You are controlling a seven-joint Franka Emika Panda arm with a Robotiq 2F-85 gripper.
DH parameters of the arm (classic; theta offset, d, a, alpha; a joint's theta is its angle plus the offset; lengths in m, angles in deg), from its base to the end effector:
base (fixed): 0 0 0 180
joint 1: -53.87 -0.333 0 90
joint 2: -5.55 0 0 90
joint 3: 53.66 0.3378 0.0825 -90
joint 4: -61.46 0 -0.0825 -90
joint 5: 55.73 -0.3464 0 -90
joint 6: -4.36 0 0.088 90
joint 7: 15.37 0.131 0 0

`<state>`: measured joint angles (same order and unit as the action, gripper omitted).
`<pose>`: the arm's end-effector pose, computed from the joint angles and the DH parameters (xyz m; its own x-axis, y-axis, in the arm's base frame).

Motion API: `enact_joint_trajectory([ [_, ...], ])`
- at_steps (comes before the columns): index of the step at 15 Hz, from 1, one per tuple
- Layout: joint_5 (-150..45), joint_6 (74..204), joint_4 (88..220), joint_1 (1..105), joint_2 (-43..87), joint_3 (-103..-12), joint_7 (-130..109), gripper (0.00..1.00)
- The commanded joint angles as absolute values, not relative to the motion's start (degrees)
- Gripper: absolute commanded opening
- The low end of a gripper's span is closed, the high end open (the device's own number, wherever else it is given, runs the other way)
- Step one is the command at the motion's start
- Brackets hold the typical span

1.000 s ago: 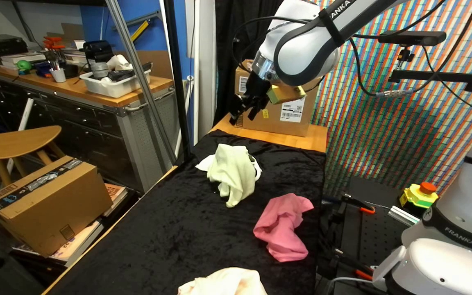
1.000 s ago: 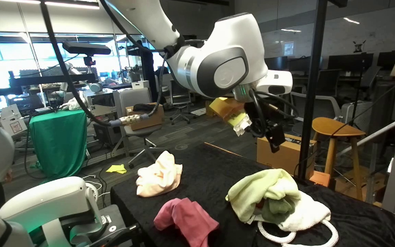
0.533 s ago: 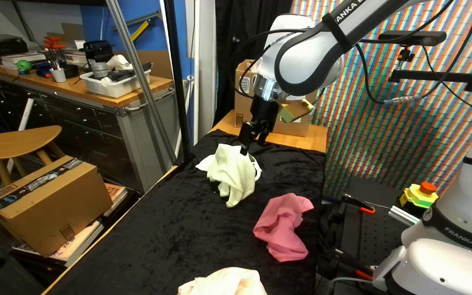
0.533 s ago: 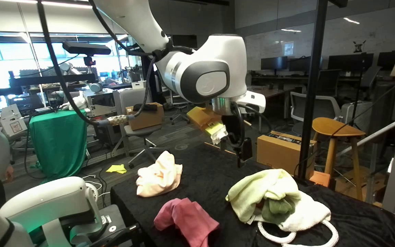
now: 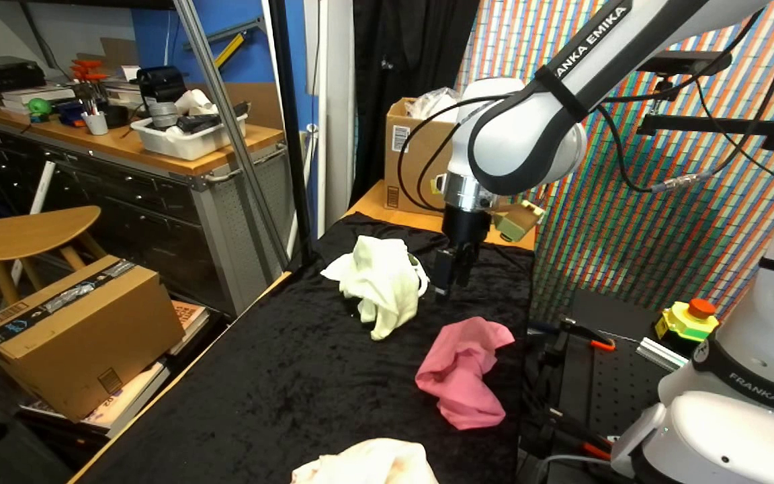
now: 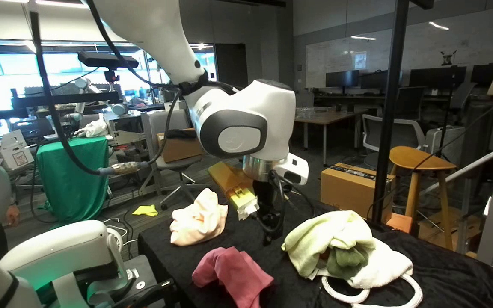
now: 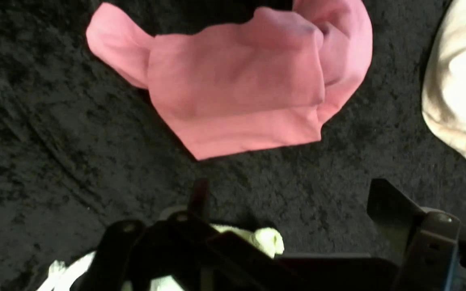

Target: Pick up all the clothes and plush toy, then put them in one place

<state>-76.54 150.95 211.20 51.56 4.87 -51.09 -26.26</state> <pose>0.4081 0.0343 0.2823 0.9989 -0.0298 -0.0353 -0.0360 -0.9807 -0.1923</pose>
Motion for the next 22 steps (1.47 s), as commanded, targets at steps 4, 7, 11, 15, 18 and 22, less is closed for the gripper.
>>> enact_joint_trajectory([
  [4, -81.79, 155.49, 214.32, 50.59, 10.21, -49.47, -30.44, 1.0],
  [7, -83.77, 155.92, 213.21, 51.0, 13.76, -47.34, -32.03, 1.0],
  [11, -87.43, 155.59, 211.83, 52.54, 17.11, -44.23, -36.14, 1.0],
  [15, -89.93, 155.05, 210.79, 54.05, 18.98, -42.51, -39.72, 1.0],
  [18, -90.2, 154.65, 210.0, 55.03, 20.14, -41.93, -41.5, 1.0],
  [22, -88.94, 154.27, 209.28, 55.62, 21.12, -41.88, -41.7, 1.0],
])
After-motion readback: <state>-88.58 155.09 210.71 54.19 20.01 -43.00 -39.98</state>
